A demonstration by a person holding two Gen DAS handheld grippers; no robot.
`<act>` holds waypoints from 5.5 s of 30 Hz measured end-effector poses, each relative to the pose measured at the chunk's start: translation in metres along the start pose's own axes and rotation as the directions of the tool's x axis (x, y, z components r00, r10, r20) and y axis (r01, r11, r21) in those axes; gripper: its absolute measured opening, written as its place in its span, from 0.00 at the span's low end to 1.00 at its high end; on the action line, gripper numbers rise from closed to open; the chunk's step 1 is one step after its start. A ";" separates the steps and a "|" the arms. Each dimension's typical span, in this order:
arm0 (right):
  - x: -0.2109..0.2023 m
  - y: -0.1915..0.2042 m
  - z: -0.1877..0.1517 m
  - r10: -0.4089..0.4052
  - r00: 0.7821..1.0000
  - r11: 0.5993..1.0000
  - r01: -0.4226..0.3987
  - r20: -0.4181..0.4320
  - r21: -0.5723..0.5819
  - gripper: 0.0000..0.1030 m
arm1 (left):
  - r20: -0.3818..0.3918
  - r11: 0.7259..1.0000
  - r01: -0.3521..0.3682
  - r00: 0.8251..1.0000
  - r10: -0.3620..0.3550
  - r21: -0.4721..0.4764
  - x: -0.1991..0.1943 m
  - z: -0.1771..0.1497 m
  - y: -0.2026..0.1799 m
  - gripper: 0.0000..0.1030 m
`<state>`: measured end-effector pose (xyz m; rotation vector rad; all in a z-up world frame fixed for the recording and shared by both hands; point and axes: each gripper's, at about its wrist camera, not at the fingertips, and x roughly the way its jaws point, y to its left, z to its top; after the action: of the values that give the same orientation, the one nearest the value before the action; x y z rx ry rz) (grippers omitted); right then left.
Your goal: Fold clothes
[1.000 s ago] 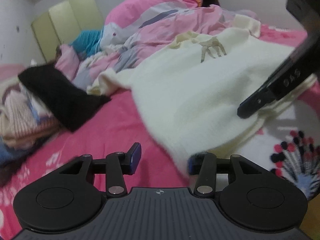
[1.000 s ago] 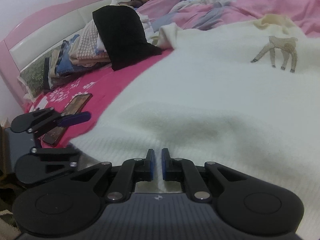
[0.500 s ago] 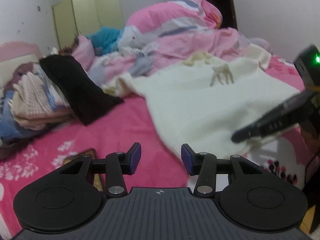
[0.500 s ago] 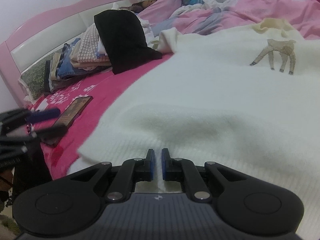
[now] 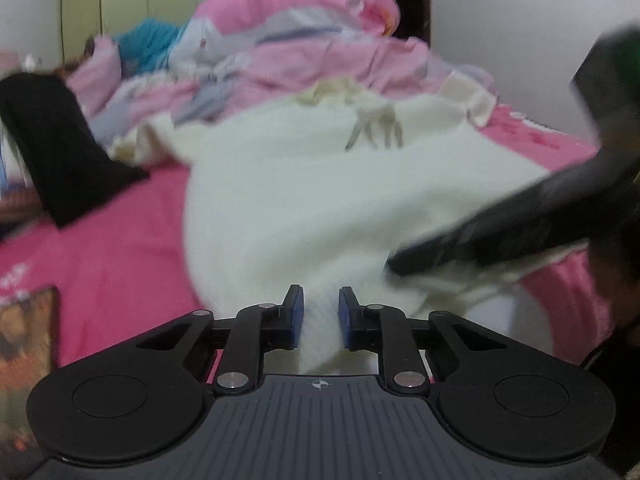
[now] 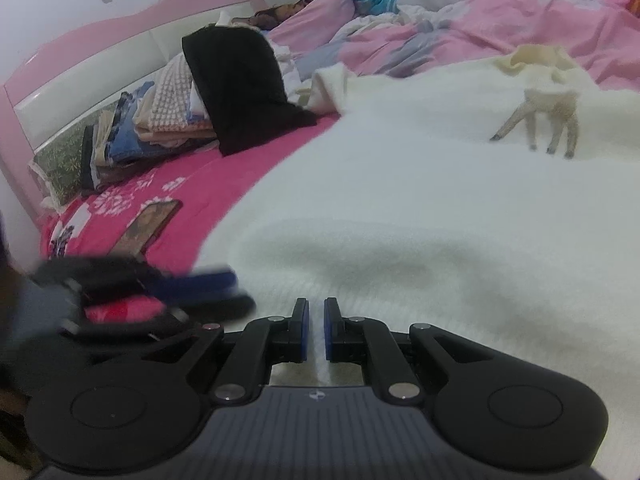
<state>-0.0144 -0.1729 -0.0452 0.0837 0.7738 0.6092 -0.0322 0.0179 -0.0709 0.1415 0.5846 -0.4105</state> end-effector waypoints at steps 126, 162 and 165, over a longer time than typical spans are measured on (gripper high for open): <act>-0.012 -0.134 0.104 -0.041 0.990 0.920 0.091 -0.137 0.382 0.20 | 0.071 0.957 0.262 0.960 -0.272 0.125 0.025 -0.007 -0.026 0.20; -0.095 -0.211 0.024 -0.259 0.952 0.828 0.306 -0.162 0.471 0.17 | 0.007 0.953 0.262 0.964 -0.266 0.152 0.028 0.002 -0.027 0.20; -0.090 -0.218 0.004 -0.264 0.943 0.821 0.329 -0.200 0.467 0.09 | 0.000 0.953 0.263 0.964 -0.266 0.148 0.029 0.003 -0.026 0.20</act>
<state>0.0444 -0.4018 -0.0482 0.3938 1.0326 0.1029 -0.0199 -0.0163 -0.0852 0.2005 0.5550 -0.7158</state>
